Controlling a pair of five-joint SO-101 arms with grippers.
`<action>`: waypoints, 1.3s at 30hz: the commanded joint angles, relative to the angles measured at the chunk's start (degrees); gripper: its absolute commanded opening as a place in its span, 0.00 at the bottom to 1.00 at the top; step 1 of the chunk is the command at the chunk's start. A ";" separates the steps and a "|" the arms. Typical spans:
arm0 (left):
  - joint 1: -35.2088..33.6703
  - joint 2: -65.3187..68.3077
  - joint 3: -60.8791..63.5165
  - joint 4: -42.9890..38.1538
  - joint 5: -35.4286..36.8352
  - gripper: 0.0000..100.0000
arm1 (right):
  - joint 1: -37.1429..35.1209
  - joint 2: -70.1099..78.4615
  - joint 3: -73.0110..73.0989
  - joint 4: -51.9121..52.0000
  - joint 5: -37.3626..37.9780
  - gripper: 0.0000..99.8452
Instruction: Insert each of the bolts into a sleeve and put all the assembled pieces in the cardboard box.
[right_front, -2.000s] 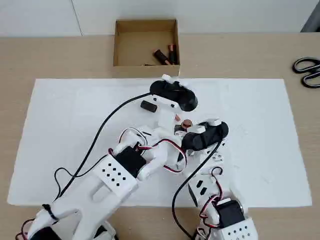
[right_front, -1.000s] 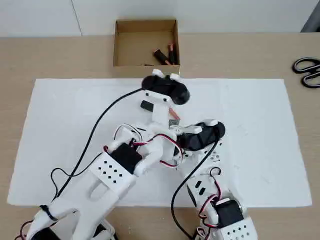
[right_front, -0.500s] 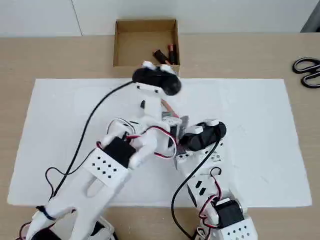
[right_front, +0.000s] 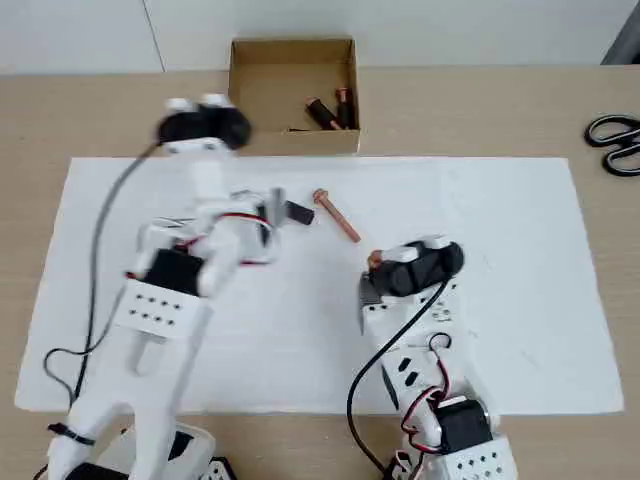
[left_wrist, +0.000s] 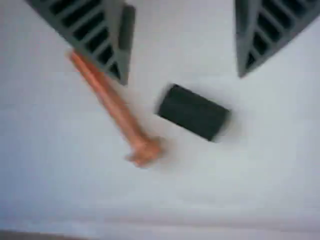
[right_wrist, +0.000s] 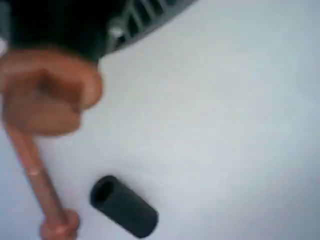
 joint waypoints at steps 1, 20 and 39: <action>-9.67 -0.09 -1.98 2.11 -4.57 0.14 | 4.09 -0.22 -8.35 1.01 0.09 0.00; -12.31 -0.18 -0.48 16.79 -16.97 0.14 | 6.99 54.02 -57.93 -8.66 6.86 0.00; -12.40 -0.18 1.54 16.97 -16.97 0.14 | 2.86 115.91 -100.92 -10.33 11.16 0.00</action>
